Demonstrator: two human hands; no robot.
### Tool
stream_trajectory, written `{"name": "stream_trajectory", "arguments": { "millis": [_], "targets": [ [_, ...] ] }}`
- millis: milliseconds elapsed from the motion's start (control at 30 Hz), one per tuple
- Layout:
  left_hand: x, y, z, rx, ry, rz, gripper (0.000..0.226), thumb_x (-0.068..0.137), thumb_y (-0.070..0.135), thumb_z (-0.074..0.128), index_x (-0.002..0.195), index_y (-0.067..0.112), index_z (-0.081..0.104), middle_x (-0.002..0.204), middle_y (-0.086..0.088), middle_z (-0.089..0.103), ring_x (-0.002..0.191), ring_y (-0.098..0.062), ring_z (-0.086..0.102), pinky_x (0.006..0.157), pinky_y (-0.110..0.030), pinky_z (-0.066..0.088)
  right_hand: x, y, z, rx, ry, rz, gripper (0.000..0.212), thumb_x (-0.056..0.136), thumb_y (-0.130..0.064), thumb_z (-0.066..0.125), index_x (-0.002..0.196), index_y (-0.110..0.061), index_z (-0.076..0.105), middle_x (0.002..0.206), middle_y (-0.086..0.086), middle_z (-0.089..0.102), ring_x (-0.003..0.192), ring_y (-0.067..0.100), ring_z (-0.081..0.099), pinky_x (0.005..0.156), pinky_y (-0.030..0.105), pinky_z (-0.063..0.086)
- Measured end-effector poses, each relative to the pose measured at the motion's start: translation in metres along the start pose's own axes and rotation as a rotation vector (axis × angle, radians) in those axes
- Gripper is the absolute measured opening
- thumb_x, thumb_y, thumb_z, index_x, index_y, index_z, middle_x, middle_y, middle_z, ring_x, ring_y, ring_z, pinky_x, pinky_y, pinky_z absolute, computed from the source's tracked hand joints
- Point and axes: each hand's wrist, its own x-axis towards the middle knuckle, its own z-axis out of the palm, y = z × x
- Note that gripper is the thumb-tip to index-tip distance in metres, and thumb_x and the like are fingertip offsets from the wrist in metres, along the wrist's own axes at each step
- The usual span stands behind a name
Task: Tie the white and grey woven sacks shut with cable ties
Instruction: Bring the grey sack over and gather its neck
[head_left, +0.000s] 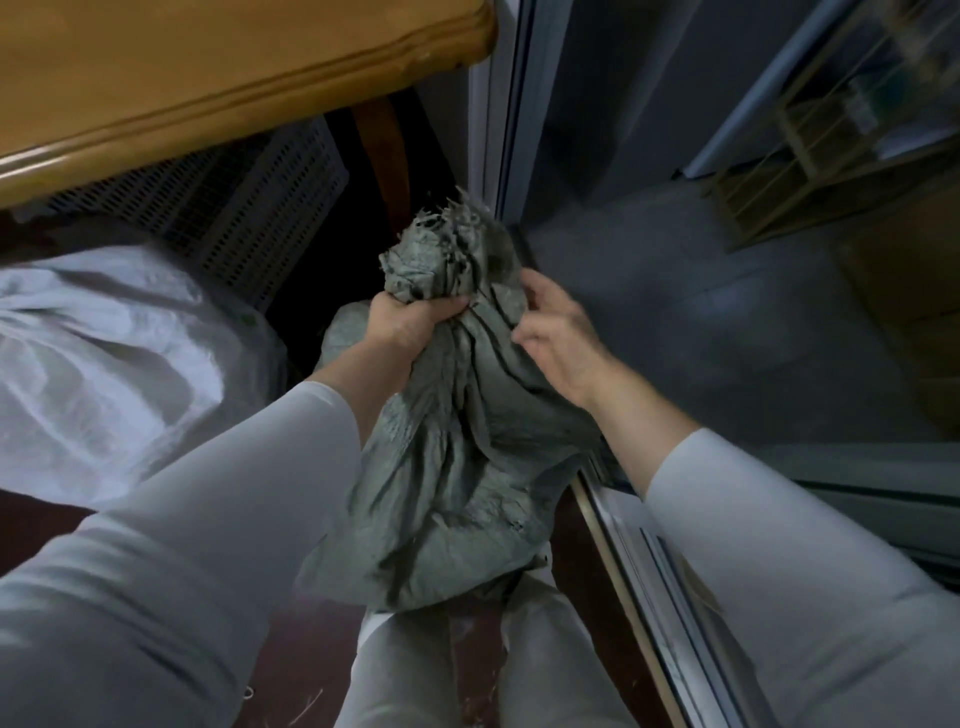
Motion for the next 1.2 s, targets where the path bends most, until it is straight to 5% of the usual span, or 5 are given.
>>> {"name": "stream_trajectory", "arguments": {
  "millis": [267, 600, 700, 833, 1200],
  "targets": [
    [0.006, 0.001, 0.011, -0.19, 0.081, -0.221, 0.04, 0.086, 0.022, 0.065, 0.119, 0.002, 0.056, 0.109, -0.011, 0.066, 0.096, -0.027, 0.065, 0.076, -0.036, 0.054, 0.01, 0.024, 0.037, -1.082, -0.194, 0.1, 0.14, 0.046, -0.052, 0.086, 0.147, -0.015, -0.004, 0.157, 0.004, -0.004, 0.145, 0.023, -0.011, 0.12, 0.045, 0.005],
    [-0.003, -0.006, -0.024, -0.158, -0.371, -0.156, 0.017, 0.08, -0.002, 0.047, 0.092, 0.001, 0.058, 0.073, -0.006, 0.062, 0.062, -0.013, 0.06, 0.053, -0.018, 0.047, 0.049, 0.057, 0.053, -0.351, 0.261, -0.1, 0.037, 0.069, 0.01, 0.073, 0.104, 0.004, 0.064, 0.095, 0.008, 0.063, 0.09, 0.016, 0.057, 0.087, 0.037, 0.05],
    [0.015, -0.038, -0.053, 0.323, -0.338, 0.064, 0.105, 0.068, 0.0, 0.078, 0.148, 0.01, 0.012, 0.134, 0.003, 0.048, 0.118, 0.004, 0.043, 0.084, -0.002, 0.041, 0.053, 0.048, 0.055, -0.372, 0.279, 0.015, 0.028, 0.068, 0.012, 0.067, 0.089, -0.006, 0.065, 0.083, 0.0, 0.064, 0.085, 0.018, 0.061, 0.074, 0.025, 0.05],
    [0.046, -0.08, -0.051, 1.099, -0.183, 0.274, 0.149, 0.047, 0.053, 0.085, 0.146, 0.009, -0.018, 0.157, -0.003, -0.013, 0.142, -0.016, -0.021, 0.116, -0.038, -0.015, 0.05, 0.043, 0.063, -0.284, 0.242, 0.017, 0.037, 0.06, 0.018, 0.066, 0.063, -0.018, 0.057, 0.066, -0.007, 0.06, 0.067, 0.012, 0.058, 0.064, 0.022, 0.048],
    [0.054, -0.081, -0.041, 0.621, 0.158, 0.423, 0.04, 0.076, 0.006, 0.065, 0.115, 0.0, 0.058, 0.115, -0.018, 0.063, 0.111, -0.027, 0.059, 0.084, -0.026, 0.044, 0.032, 0.022, 0.119, -0.062, 0.284, -0.055, 0.047, 0.065, 0.022, 0.061, 0.07, -0.022, 0.045, 0.072, -0.006, 0.053, 0.083, 0.02, 0.055, 0.077, 0.029, 0.048]
  ]
}}
